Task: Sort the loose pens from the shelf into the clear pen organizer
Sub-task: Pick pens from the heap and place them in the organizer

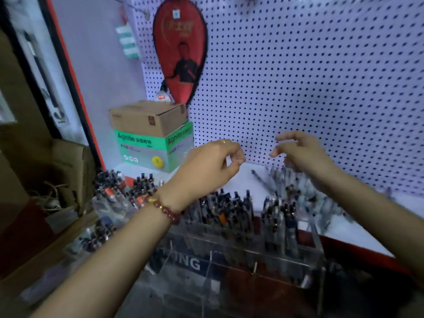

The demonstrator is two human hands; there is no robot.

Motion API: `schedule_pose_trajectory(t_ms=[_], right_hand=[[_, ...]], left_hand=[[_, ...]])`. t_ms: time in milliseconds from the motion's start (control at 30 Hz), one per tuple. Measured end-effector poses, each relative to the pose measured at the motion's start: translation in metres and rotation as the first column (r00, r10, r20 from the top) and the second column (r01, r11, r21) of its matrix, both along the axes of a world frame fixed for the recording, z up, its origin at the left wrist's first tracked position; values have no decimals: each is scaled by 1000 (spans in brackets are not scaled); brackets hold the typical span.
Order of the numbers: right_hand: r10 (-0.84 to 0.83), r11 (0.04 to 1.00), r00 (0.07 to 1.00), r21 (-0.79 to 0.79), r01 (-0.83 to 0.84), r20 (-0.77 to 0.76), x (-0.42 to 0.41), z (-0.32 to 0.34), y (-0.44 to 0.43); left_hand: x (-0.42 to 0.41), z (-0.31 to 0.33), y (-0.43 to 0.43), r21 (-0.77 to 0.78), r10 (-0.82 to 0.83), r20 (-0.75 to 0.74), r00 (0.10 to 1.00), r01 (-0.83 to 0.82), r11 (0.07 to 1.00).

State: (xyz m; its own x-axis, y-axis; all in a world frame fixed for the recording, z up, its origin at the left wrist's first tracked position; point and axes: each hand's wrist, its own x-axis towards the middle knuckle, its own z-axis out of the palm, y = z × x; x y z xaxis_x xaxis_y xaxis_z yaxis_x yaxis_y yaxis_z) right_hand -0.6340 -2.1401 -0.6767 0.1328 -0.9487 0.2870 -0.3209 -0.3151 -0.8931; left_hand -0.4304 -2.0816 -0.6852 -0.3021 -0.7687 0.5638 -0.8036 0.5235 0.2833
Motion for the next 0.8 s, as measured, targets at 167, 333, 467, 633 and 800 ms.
schedule_pose_trajectory(t_ms=[167, 333, 467, 633, 800], right_hand=[[139, 990, 754, 64, -129, -641, -25, -24, -66], [89, 995, 494, 57, -79, -865, -1, -50, -108], [57, 998, 249, 47, -43, -967, 11, -66, -114], [42, 999, 336, 49, 13, -941, 16, -68, -119], [185, 977, 757, 198, -75, -626, 20, -34, -121]], left_hand=[[-19, -6, -47, 96, 29, -22, 999, -27, 995], [-23, -20, -62, 193, 84, -159, 984, -52, 980], [-19, -24, -66, 206, 104, -250, 963, -52, 977], [-17, -27, -70, 238, 129, -315, 940, -53, 970], [-14, -30, -72, 268, 140, -460, 877, -14, 963]])
